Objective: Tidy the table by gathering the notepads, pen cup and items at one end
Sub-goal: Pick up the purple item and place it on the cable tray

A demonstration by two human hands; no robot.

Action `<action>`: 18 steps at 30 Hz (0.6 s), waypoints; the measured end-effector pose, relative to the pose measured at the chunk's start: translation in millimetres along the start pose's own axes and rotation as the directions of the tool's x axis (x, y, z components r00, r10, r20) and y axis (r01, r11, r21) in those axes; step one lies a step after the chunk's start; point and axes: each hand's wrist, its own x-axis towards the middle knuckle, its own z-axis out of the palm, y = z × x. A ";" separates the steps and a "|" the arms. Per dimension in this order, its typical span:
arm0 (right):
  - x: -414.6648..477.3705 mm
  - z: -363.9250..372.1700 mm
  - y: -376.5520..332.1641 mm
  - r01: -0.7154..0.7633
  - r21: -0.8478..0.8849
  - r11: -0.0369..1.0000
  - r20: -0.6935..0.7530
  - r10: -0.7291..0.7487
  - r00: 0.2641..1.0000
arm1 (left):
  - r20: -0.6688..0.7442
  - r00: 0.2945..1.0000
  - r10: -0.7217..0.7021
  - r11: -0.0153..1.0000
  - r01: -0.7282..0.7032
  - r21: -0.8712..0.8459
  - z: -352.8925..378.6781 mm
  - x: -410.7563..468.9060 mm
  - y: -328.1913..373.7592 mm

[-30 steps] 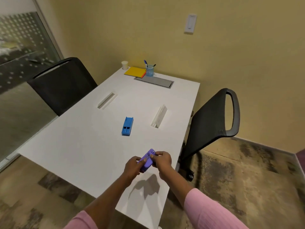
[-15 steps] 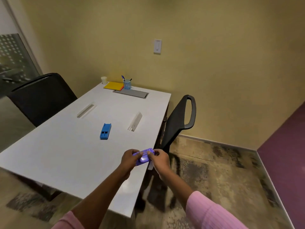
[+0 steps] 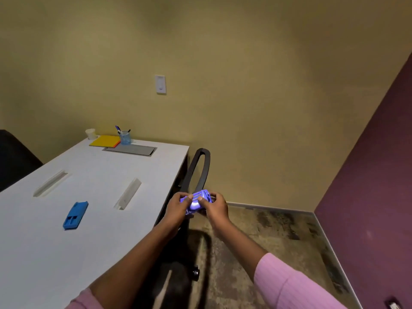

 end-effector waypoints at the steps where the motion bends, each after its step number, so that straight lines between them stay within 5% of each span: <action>1: 18.8 -16.0 -8.1 0.012 -0.014 1.000 -0.013 -0.012 1.000 | 0.001 1.000 0.021 1.000 -0.021 0.017 21.2 12.1 5.9; 10: 158.3 -120.3 -62.4 0.038 0.129 0.991 -0.024 -0.035 0.999 | 0.042 0.985 0.165 0.933 -0.169 0.318 160.8 117.5 51.8; 18: 287.8 -137.3 -78.3 0.041 0.157 0.987 0.015 -0.044 0.999 | 0.031 0.984 0.173 0.911 -0.172 0.374 210.6 238.4 58.2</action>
